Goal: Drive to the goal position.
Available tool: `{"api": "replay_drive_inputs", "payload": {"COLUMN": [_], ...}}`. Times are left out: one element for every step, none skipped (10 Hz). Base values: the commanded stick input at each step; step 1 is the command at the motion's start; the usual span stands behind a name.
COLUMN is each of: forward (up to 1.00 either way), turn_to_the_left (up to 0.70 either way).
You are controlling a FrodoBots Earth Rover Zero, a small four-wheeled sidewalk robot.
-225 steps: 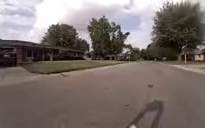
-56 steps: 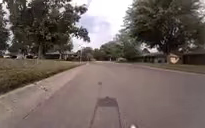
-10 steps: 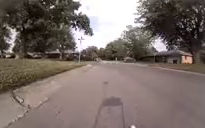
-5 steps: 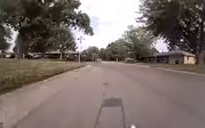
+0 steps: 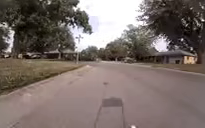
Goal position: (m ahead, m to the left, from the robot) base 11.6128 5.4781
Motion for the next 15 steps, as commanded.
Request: {"api": "replay_drive_inputs", "payload": {"forward": [1.00,1.00,1.00,1.00,1.00,1.00,1.00,1.00,1.00,1.00,1.00,1.00,1.00,1.00,1.00], "turn_to_the_left": [-0.06,-0.05,-0.05,-0.05,-0.05,-0.05,-0.07,-0.10,-0.11,-0.07,-0.04,-0.01,0.00,0.00,0.00]}}
